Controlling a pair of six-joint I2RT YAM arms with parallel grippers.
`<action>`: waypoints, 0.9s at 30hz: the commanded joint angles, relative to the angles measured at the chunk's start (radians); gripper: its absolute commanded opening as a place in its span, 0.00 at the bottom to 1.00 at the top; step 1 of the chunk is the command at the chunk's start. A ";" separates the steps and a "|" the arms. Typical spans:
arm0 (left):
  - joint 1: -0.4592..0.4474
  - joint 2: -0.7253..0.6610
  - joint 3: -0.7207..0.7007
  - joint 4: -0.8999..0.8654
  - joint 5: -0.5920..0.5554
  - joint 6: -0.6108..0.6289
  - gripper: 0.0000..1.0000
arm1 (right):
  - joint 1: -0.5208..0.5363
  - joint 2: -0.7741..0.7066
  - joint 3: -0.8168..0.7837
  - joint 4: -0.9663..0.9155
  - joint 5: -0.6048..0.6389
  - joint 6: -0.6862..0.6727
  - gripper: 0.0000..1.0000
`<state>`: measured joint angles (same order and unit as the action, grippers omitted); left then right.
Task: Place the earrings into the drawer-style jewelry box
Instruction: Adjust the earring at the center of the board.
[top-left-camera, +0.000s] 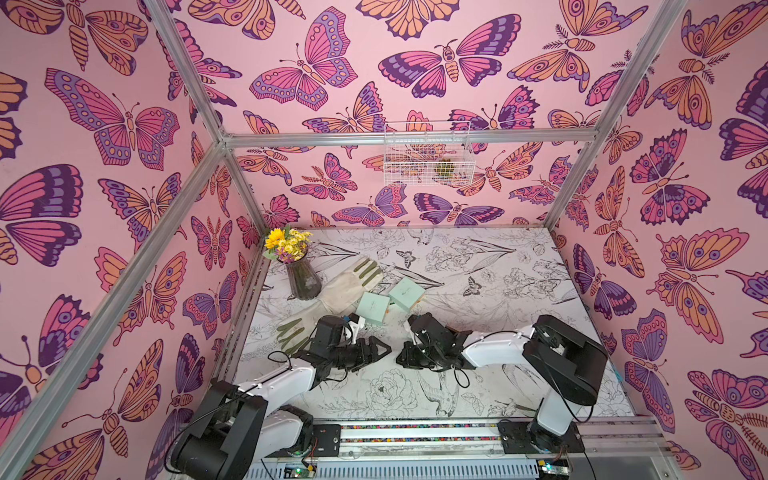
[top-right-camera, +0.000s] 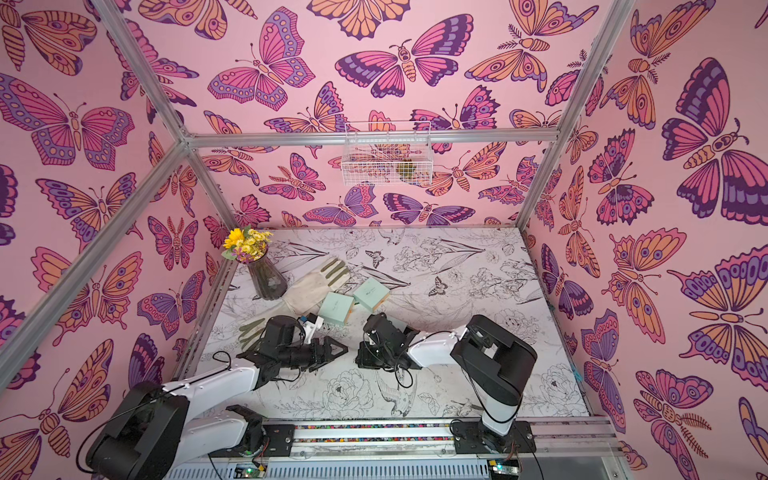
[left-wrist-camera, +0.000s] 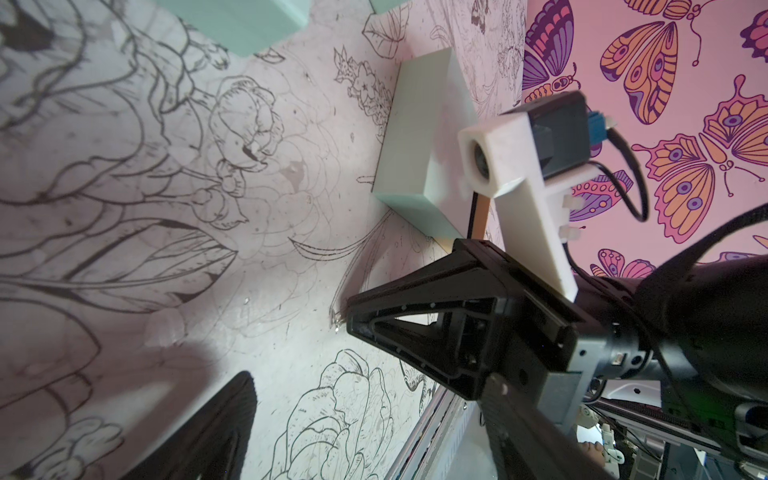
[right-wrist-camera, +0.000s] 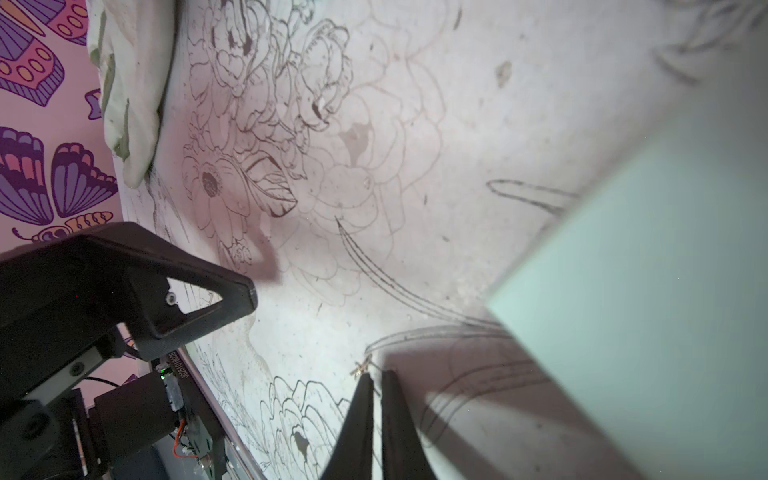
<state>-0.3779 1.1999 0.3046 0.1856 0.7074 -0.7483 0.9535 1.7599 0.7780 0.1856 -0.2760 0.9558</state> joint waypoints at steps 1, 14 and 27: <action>0.007 0.004 0.014 -0.011 0.004 0.020 0.87 | 0.010 0.039 -0.005 -0.127 0.052 -0.017 0.13; 0.005 0.029 0.014 -0.006 0.003 0.030 0.86 | 0.011 0.006 -0.008 -0.203 0.098 -0.036 0.13; -0.030 0.037 0.014 -0.006 -0.024 0.030 0.87 | 0.011 -0.011 -0.005 -0.223 0.105 -0.044 0.12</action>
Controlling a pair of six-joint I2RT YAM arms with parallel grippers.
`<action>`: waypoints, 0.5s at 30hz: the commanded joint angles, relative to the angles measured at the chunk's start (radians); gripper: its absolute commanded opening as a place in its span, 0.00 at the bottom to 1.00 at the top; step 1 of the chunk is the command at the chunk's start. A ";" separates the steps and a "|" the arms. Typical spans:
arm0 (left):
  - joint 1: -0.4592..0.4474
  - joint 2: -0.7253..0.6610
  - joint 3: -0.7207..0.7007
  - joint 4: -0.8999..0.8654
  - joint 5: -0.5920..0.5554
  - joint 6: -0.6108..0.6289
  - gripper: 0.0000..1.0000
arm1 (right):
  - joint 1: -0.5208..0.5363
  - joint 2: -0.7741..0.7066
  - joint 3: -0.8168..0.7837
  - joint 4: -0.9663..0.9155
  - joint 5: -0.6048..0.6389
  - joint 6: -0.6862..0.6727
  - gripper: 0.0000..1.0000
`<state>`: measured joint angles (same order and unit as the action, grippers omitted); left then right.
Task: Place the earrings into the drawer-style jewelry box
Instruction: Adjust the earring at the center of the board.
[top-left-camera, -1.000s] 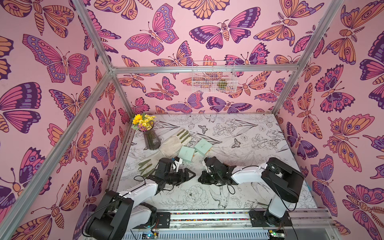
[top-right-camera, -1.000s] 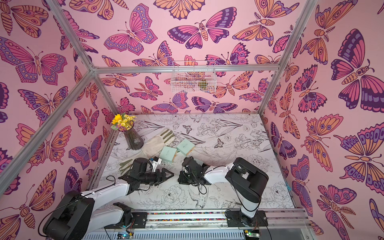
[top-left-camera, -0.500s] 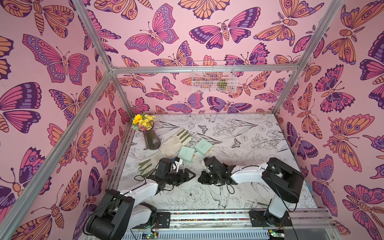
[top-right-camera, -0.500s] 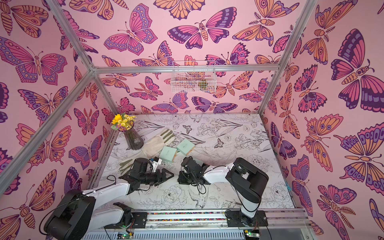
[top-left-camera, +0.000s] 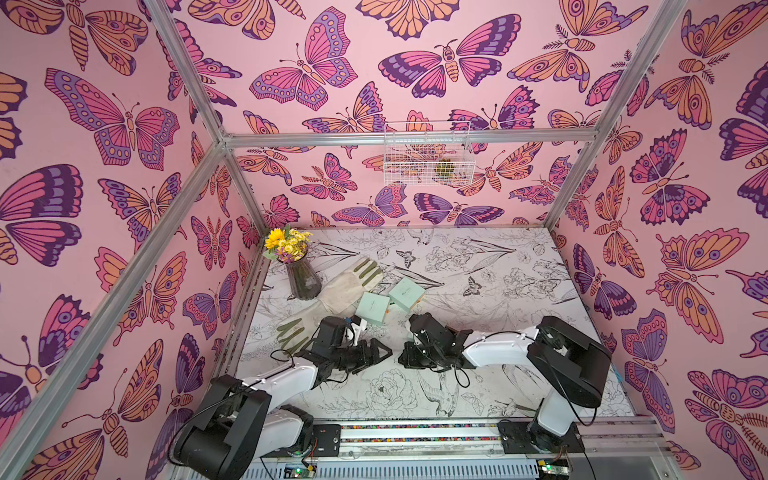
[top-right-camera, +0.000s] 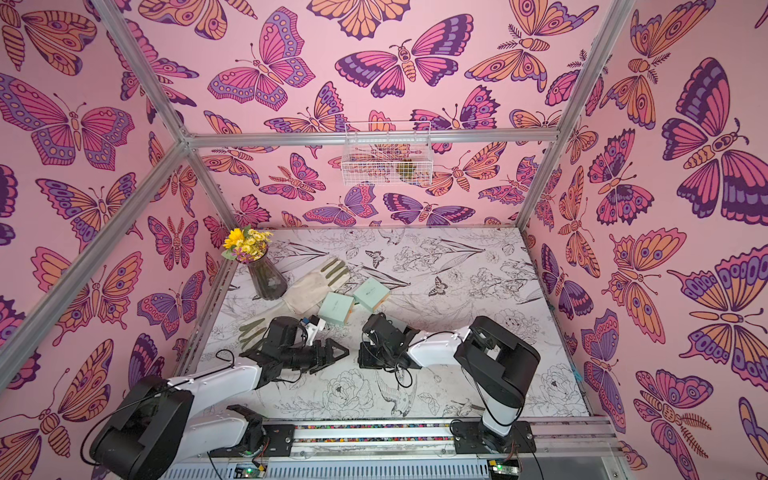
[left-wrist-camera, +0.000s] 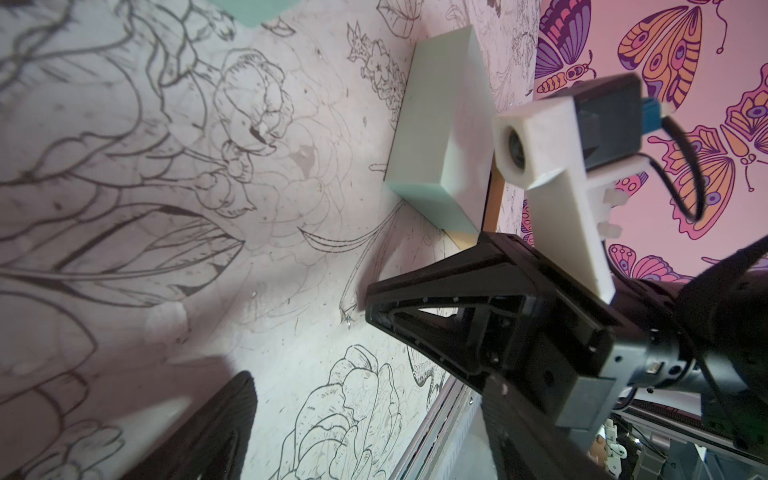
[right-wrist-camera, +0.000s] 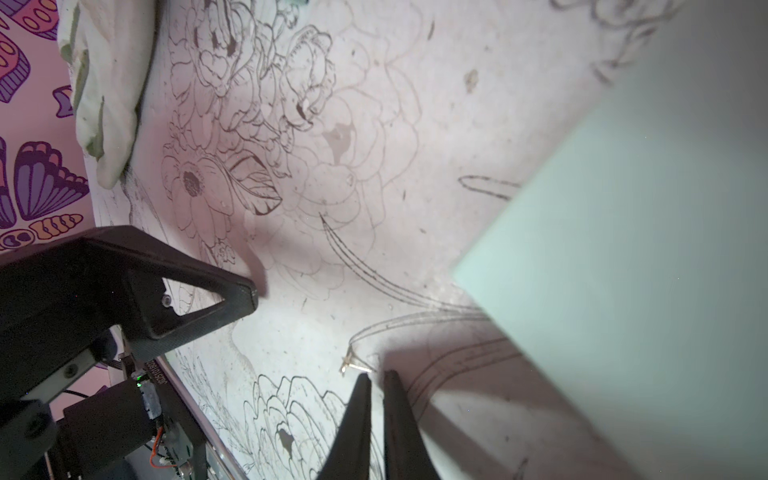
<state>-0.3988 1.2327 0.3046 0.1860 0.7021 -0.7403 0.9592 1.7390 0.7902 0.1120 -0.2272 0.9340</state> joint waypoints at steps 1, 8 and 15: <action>-0.011 -0.002 0.014 -0.006 -0.024 0.018 0.87 | 0.006 -0.005 -0.018 -0.155 0.064 -0.024 0.12; 0.081 0.076 -0.086 0.325 0.148 -0.155 0.83 | 0.027 -0.081 0.102 -0.311 0.114 -0.083 0.14; 0.143 0.141 -0.137 0.475 0.194 -0.213 0.83 | 0.069 -0.001 0.282 -0.482 0.135 -0.102 0.15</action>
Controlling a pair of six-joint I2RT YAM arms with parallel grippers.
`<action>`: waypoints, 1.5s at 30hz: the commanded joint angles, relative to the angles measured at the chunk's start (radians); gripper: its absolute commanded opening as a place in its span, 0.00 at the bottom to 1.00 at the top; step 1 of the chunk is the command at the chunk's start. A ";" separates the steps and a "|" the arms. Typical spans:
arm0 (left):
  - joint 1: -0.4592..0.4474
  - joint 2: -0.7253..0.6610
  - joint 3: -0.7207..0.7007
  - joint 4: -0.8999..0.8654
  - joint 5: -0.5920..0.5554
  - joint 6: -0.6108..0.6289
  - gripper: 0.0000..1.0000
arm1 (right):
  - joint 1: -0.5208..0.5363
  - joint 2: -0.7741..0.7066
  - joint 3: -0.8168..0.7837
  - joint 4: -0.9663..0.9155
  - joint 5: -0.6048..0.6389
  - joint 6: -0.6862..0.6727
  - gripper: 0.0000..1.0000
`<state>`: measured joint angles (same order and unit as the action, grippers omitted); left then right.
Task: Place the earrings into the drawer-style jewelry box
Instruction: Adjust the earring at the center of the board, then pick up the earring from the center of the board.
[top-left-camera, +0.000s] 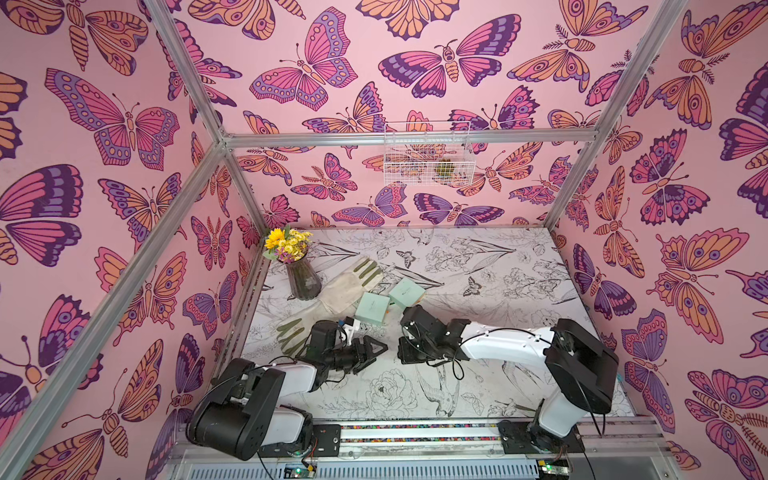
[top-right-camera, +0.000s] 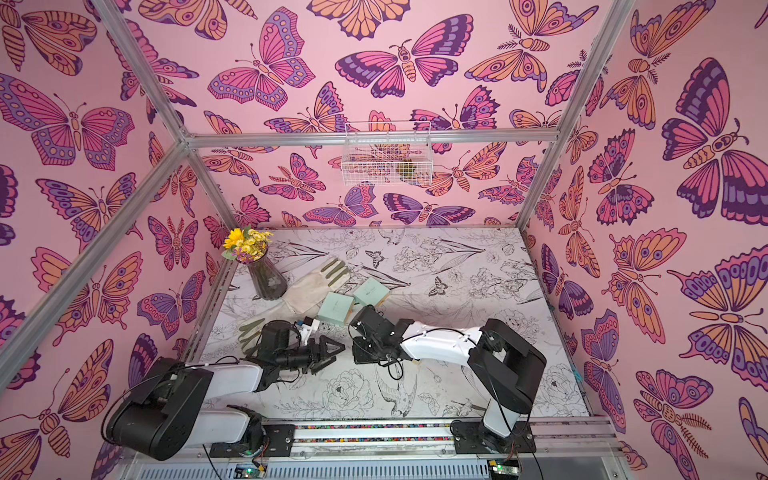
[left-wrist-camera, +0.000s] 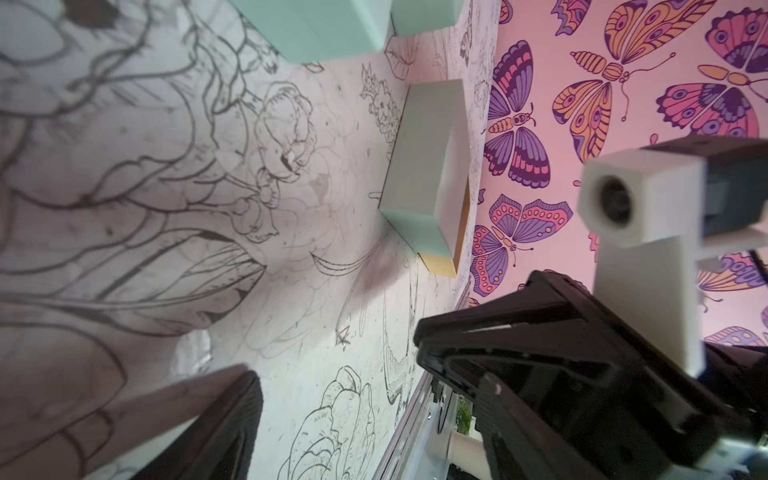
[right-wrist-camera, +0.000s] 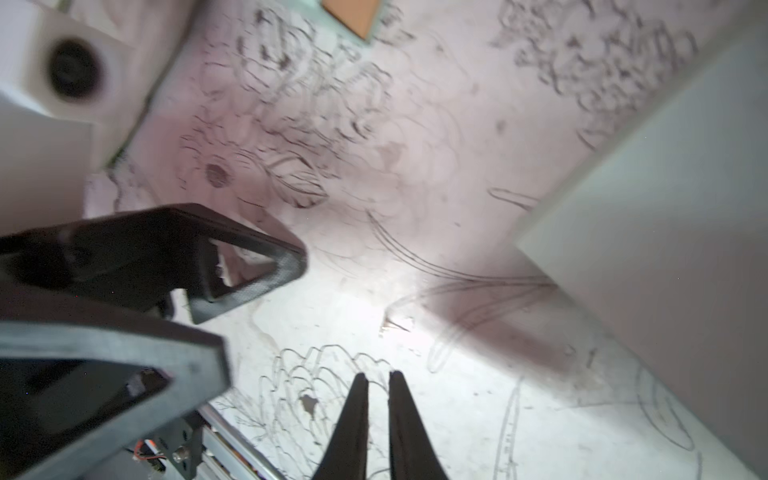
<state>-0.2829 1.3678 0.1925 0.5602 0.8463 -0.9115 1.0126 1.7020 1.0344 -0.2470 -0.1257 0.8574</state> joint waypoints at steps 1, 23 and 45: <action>0.039 -0.006 -0.030 0.092 0.048 -0.036 0.83 | 0.018 0.045 0.053 -0.133 0.032 -0.024 0.15; 0.086 -0.201 -0.016 -0.218 0.007 0.095 0.83 | 0.035 0.212 0.246 -0.277 0.034 -0.052 0.18; 0.086 -0.190 -0.010 -0.218 0.010 0.100 0.83 | 0.035 0.263 0.283 -0.297 0.039 -0.070 0.17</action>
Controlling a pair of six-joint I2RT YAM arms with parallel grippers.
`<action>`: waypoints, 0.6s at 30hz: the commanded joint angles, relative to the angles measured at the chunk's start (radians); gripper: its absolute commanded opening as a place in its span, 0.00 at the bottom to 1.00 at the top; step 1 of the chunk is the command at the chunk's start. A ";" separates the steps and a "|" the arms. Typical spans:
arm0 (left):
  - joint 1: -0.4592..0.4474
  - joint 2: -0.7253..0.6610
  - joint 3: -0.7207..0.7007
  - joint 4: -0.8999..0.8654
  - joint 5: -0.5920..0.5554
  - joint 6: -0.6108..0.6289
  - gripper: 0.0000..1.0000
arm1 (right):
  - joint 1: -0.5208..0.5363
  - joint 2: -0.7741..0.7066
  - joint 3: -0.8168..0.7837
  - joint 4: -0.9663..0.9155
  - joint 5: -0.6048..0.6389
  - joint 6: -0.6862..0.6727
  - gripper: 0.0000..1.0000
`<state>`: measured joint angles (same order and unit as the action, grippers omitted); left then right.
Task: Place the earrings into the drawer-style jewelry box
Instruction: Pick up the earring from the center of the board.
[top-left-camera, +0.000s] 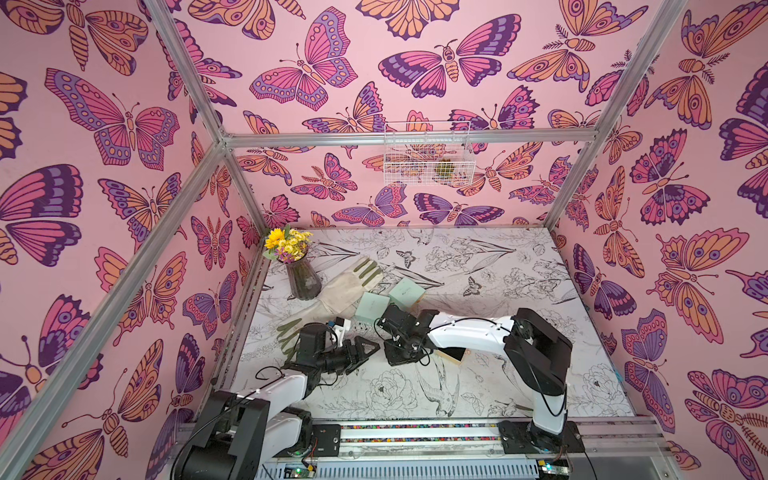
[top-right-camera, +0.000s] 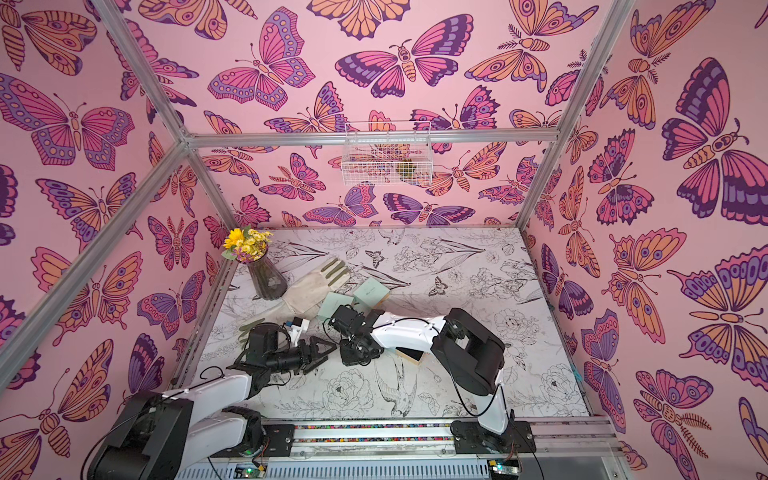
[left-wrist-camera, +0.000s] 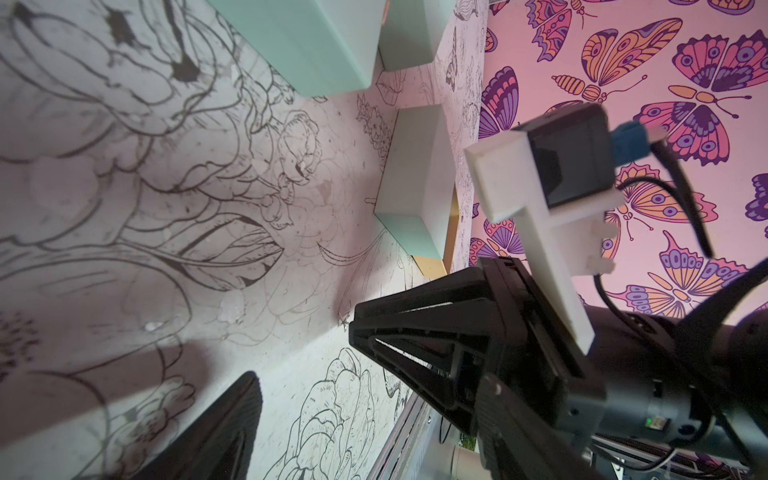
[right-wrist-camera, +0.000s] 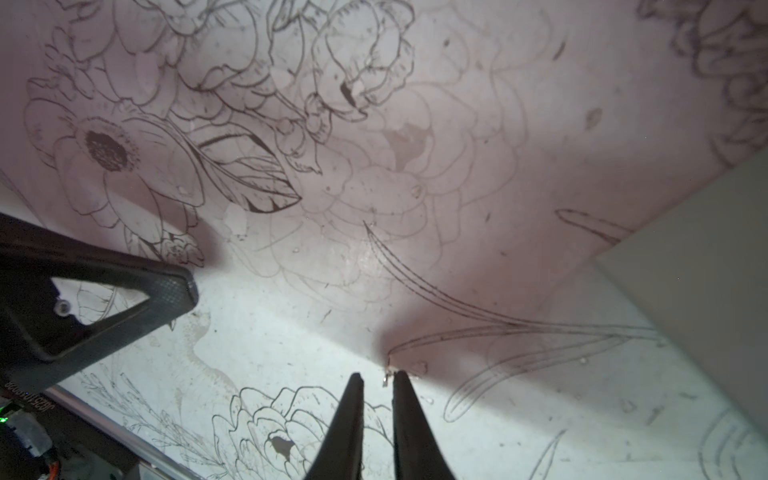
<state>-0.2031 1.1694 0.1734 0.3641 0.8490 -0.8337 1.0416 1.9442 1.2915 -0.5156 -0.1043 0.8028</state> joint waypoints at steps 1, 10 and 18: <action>0.006 0.011 0.009 -0.022 0.007 0.024 0.83 | 0.005 0.023 0.026 -0.028 0.017 -0.016 0.17; 0.007 0.007 0.008 -0.022 0.007 0.025 0.83 | 0.005 0.030 0.031 -0.029 0.016 -0.016 0.14; 0.007 0.010 0.008 -0.022 0.007 0.027 0.83 | 0.004 0.034 0.032 -0.034 0.017 -0.016 0.10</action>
<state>-0.2031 1.1755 0.1734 0.3637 0.8486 -0.8272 1.0416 1.9587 1.2972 -0.5205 -0.1047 0.7994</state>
